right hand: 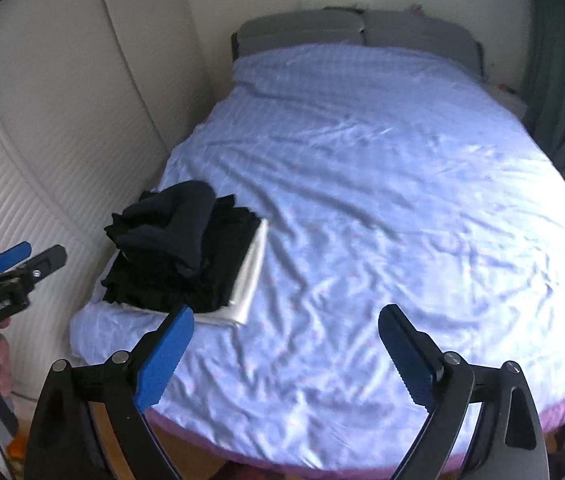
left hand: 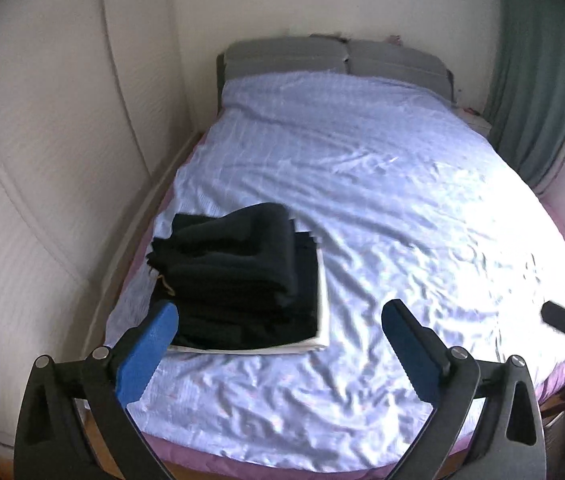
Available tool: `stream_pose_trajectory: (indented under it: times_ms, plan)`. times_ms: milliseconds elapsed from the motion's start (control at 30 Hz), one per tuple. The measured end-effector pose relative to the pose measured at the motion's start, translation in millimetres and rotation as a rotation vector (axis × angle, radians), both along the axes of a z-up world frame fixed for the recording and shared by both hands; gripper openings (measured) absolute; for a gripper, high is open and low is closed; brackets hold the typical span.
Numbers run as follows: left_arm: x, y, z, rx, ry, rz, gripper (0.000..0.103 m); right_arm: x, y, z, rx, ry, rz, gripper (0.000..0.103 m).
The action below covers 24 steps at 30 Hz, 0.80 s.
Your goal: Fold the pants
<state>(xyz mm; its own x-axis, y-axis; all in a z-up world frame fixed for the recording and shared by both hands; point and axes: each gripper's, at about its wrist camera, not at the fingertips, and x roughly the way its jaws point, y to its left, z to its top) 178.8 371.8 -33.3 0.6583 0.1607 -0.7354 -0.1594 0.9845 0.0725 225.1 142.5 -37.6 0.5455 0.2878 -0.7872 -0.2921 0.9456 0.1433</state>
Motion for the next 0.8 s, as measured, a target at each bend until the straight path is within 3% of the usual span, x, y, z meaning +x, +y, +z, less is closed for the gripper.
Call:
stream_pose_trajectory:
  times_ms: [100, 333, 433, 633, 800]
  plan:
    - [-24.8, -53.3, 8.9, 0.02, -0.023, -0.048, 0.103, -30.9, -51.4, 18.1, -0.004, -0.047, -0.037, 0.097]
    - [-78.0, -159.4, 34.1, -0.038, -0.057, -0.115, 0.103, -97.6, -153.4, 49.8, 0.023, -0.113, -0.08, 0.097]
    - [-100.3, -205.9, 48.1, -0.028, -0.096, -0.132, 0.103, -124.4, -191.9, 60.0, 0.022, -0.135, -0.079, 0.097]
    - [-130.7, -265.0, 65.6, -0.024, -0.124, -0.165, 0.103, -162.4, -245.0, 75.7, 0.024, -0.18, -0.078, 0.097]
    - [-151.7, -291.1, 78.5, -0.028, -0.138, -0.187, 0.103, -180.8, -274.1, 85.8, 0.052, -0.205, -0.104, 0.097]
